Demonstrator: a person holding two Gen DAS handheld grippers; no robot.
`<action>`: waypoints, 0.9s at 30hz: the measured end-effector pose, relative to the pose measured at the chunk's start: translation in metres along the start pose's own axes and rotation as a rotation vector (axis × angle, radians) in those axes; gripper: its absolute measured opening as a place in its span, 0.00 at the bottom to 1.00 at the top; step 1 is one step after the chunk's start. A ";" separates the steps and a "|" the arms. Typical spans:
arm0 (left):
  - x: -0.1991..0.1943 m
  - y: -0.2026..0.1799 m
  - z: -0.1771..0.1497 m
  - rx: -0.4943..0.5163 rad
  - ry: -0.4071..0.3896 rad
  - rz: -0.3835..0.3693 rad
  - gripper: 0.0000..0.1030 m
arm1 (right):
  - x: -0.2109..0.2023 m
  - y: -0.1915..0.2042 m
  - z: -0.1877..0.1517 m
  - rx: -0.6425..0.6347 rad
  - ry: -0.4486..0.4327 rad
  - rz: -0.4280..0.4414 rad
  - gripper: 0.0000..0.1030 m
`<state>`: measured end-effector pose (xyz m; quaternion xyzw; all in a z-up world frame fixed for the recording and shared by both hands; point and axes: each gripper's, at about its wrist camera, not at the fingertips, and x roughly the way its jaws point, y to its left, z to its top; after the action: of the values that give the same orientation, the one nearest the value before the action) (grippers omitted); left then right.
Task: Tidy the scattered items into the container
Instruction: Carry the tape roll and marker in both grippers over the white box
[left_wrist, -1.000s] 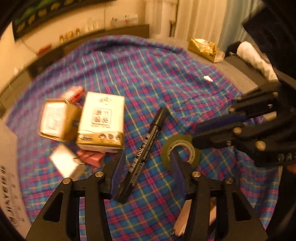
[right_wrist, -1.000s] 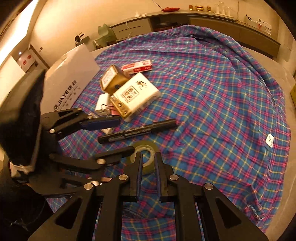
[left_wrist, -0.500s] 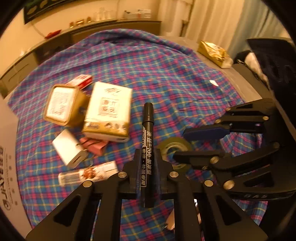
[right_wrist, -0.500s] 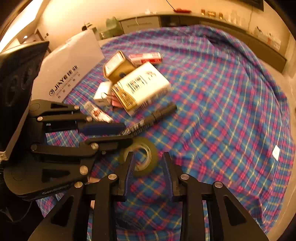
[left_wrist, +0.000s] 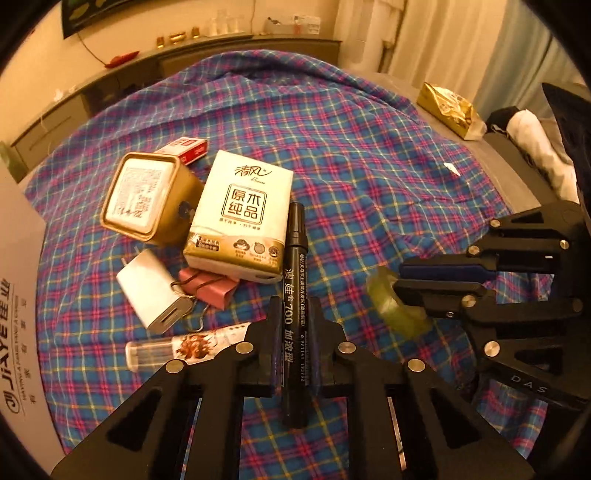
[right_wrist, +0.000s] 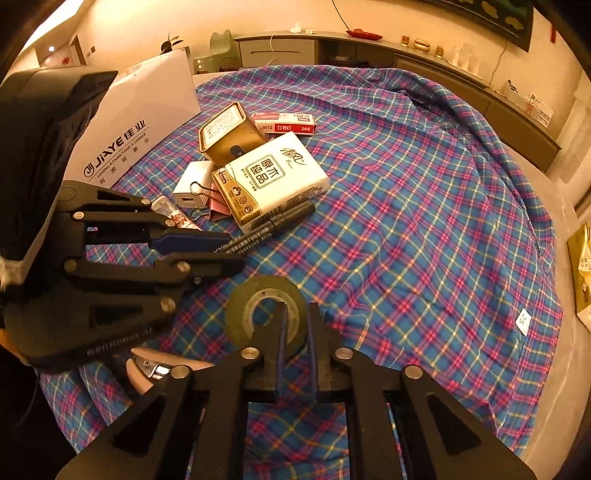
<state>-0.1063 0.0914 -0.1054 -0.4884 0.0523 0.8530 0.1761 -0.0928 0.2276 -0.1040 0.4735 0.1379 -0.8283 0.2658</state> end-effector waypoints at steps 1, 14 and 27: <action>-0.001 0.001 -0.001 -0.003 -0.001 0.002 0.13 | 0.001 0.000 -0.001 -0.001 -0.001 0.006 0.11; -0.040 0.003 -0.001 -0.041 -0.070 -0.007 0.13 | 0.005 0.020 0.006 -0.036 -0.016 0.005 0.16; -0.086 0.016 -0.009 -0.073 -0.139 0.029 0.13 | -0.024 0.034 0.016 0.017 -0.100 0.030 0.16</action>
<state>-0.0647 0.0529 -0.0383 -0.4334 0.0156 0.8886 0.1492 -0.0748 0.1998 -0.0748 0.4356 0.1105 -0.8481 0.2807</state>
